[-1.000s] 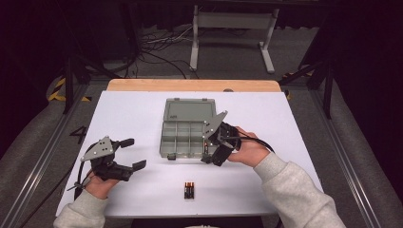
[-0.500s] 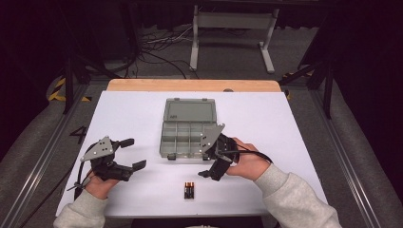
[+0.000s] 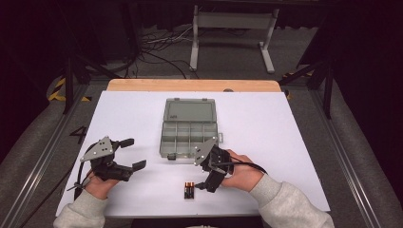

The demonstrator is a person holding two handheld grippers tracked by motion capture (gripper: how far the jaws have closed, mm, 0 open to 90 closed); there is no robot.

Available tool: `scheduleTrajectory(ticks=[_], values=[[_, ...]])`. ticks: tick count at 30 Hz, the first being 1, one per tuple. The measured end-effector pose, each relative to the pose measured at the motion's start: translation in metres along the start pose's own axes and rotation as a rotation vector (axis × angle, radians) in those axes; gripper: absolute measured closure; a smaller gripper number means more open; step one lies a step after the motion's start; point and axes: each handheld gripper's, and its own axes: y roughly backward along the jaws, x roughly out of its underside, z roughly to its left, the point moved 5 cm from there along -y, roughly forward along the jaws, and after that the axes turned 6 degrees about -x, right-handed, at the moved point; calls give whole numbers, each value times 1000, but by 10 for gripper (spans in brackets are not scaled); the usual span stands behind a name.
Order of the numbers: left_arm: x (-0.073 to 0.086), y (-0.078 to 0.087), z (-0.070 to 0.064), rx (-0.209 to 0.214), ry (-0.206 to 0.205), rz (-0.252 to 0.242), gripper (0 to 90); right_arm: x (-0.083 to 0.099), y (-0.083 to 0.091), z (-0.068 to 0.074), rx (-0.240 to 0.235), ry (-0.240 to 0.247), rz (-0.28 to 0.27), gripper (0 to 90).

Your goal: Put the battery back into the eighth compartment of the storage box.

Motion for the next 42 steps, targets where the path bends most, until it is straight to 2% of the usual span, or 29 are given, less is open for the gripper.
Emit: scheduleTrajectory(ticks=[8, 9, 24, 31, 38, 40, 42], values=[[0, 0, 0, 0, -2, 2, 68, 4, -16, 8, -26, 2, 29, 70], [0, 0, 0, 0, -2, 2, 68, 5, -18, 10, -32, -9, 38, 70], [0, 1, 0, -1, -1, 4, 68, 9, -42, 25, -89, 7, 75, 69], [0, 1, 0, -4, 1, -2, 68, 10, -50, 29, -102, 14, 84, 70], [0, 1, 0, -2, -5, 3, 68, 9, -50, 27, -82, 7, 70, 115], [0, 1, 0, -3, 5, -1, 68, 9, -50, 28, -79, 12, 67, 165], [0, 1, 0, -4, -2, -1, 68, 9, -51, 29, -77, 17, 67, 207]])
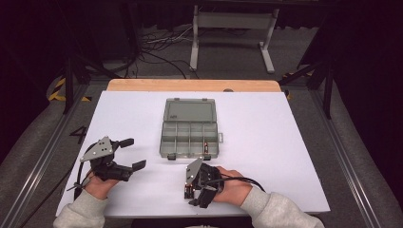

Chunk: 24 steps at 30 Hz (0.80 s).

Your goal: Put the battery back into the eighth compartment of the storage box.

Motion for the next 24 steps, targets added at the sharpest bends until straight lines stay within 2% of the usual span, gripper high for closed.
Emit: scheduleTrajectory(ticks=[14, 24], values=[[0, 0, 0, 4, -3, 2, 68, -1, 1, 1, 5, 11, -3, 409], [0, 0, 0, 4, 0, -4, 68, -1, 5, 1, 19, 16, 7, 412]])
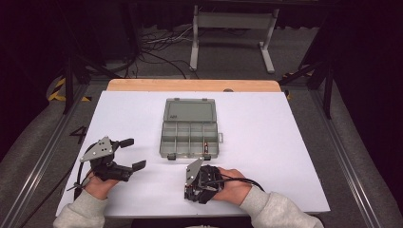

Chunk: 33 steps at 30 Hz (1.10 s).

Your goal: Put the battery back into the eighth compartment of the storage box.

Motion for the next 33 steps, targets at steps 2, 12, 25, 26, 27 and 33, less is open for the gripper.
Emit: scheduleTrajectory(ticks=[2, 12, 25, 26, 27, 33], values=[[0, 0, 0, -2, 0, 1, 68, 0, 3, 0, 4, -2, -9, 412], [0, 0, 0, 0, 5, 2, 68, -6, 26, -3, 18, 15, -55, 415], [0, 0, 0, -1, 3, 4, 67, -12, 51, -8, 38, 29, -74, 416], [0, 0, 0, 0, 3, 2, 67, -12, 53, -8, 41, 33, -76, 416], [0, 0, 0, 0, 3, 4, 67, -13, 55, -9, 44, 36, -78, 416], [0, 0, 0, 0, 3, 1, 68, -14, 67, -14, 50, 41, -89, 416]])
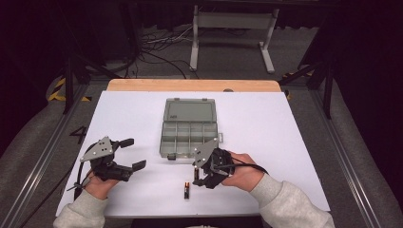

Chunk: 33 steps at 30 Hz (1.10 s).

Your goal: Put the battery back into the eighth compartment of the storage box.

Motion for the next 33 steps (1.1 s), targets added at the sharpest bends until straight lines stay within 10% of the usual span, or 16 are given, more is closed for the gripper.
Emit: scheduleTrajectory(ticks=[33], values=[[0, 1, 1, 3, 1, 8, 67, 6, 33, -52, 41, -16, -4, 416]])
